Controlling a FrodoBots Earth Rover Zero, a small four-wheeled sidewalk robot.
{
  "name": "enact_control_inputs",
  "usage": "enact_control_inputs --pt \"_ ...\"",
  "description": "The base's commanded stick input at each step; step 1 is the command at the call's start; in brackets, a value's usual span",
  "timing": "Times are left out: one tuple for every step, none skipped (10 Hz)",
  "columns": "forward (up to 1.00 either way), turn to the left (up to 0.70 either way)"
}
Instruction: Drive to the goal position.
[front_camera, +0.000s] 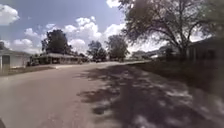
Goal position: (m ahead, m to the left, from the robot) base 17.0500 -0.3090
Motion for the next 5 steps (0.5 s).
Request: enact_control_inputs --pt "0.70 0.00" --pt "0.70 0.00" --pt "0.70 0.00" --pt "0.70 0.00" --pt "0.70 0.00"
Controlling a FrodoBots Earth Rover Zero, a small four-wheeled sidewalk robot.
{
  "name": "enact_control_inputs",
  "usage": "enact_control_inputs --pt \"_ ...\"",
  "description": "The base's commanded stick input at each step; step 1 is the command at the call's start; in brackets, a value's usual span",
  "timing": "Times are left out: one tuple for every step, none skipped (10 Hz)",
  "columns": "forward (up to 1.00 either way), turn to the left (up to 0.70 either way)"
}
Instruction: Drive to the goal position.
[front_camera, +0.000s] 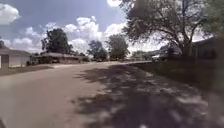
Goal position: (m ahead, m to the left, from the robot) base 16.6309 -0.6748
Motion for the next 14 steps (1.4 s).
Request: enact_control_inputs --pt "0.70 0.00" --pt "0.70 0.00" --pt "0.70 0.00" --pt "0.70 0.00" --pt "0.70 0.00" --pt "0.70 0.00" --pt "0.70 0.00" --pt "0.70 0.00" --pt "0.70 0.00" --pt "0.70 0.00" --pt "0.70 0.00" --pt "0.70 -0.14" --pt "0.70 -0.35" --pt "0.70 -0.35"
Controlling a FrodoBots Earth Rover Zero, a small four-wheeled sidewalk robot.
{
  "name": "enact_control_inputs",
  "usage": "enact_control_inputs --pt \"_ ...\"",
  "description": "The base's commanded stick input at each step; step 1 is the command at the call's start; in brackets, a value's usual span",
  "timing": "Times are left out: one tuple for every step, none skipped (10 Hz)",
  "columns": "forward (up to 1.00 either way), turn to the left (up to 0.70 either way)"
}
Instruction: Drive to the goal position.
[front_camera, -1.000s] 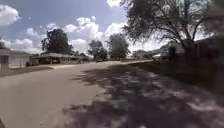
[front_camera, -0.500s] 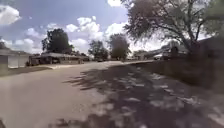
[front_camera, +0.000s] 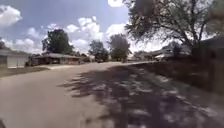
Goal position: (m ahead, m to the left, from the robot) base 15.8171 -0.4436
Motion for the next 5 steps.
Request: enact_control_inputs --pt "0.70 -0.20" --pt "0.70 0.00" --pt "0.70 0.00" --pt "0.70 0.00" --pt "0.70 0.00"
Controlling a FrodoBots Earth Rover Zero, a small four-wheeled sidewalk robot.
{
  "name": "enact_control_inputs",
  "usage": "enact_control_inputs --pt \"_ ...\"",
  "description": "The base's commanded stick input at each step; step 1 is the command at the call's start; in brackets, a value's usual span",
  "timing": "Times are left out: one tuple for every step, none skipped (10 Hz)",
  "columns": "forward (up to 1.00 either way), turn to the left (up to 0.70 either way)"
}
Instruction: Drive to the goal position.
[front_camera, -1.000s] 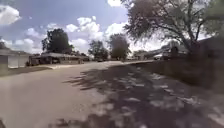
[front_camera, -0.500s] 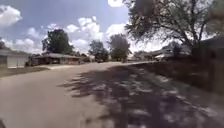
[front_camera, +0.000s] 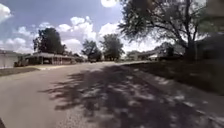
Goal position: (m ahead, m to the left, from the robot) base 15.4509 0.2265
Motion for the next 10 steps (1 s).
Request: enact_control_inputs --pt "0.70 0.00" --pt "0.70 0.00" --pt "0.70 0.00" --pt "0.70 0.00" --pt "0.70 0.00" --pt "0.70 0.00" --pt "0.70 0.00" --pt "0.70 0.00" --pt "0.70 0.00" --pt "0.70 0.00"
